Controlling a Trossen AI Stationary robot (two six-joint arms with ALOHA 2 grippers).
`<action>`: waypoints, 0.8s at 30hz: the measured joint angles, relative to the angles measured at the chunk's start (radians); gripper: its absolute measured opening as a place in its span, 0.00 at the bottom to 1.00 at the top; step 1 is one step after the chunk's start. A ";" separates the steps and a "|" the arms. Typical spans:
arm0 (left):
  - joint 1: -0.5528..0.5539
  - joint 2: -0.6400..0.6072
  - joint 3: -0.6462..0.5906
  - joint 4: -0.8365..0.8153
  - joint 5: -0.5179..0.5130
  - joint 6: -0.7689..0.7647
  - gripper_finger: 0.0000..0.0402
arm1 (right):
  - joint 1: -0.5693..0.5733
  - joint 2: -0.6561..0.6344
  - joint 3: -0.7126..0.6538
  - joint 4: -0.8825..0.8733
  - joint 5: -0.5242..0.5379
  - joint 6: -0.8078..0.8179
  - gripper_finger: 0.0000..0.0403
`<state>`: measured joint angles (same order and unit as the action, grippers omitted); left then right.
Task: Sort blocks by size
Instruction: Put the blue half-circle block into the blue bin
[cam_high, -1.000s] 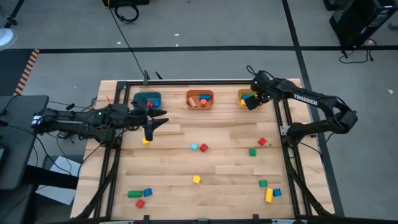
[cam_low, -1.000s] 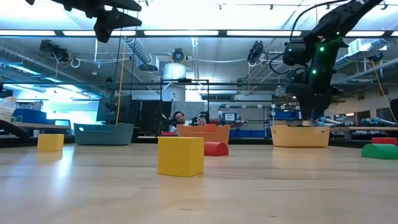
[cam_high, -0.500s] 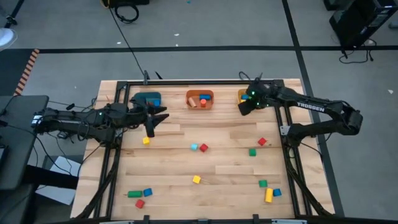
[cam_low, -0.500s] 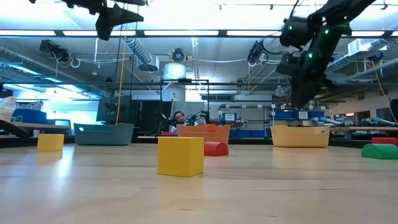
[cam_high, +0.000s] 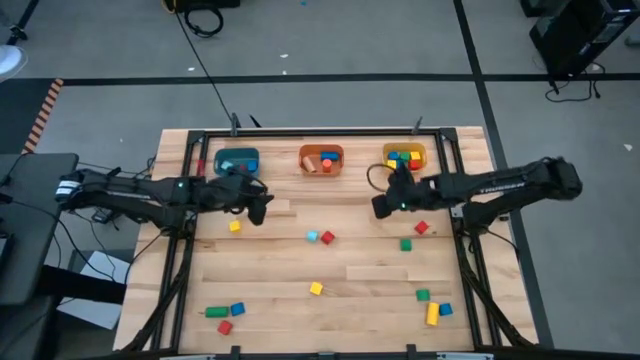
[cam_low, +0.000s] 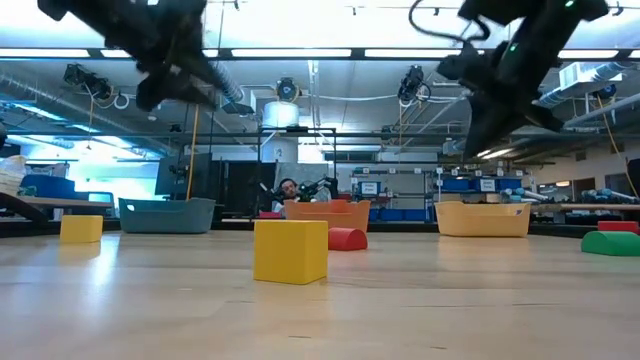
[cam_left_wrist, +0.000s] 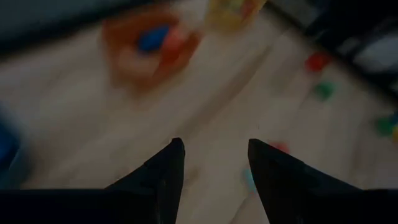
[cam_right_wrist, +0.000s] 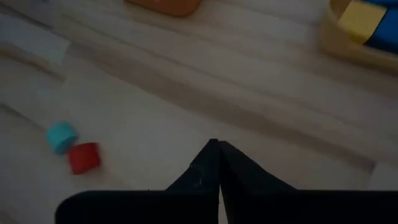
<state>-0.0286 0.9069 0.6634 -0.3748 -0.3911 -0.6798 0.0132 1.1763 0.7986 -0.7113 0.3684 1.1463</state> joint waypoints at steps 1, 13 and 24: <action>-0.002 0.011 0.012 -0.072 0.006 -0.044 0.46 | 0.027 0.000 0.000 0.000 0.013 0.036 0.05; -0.236 0.092 0.163 -0.521 -0.044 -0.527 0.46 | 0.108 0.000 0.000 -0.025 0.084 -0.008 0.03; -0.443 0.401 0.423 -0.907 0.060 -0.589 0.46 | 0.071 0.000 0.000 -0.037 0.026 -0.286 0.07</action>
<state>-0.4718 1.3078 1.0861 -1.2823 -0.3312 -1.2690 0.0845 1.1763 0.7986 -0.7486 0.3944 0.8599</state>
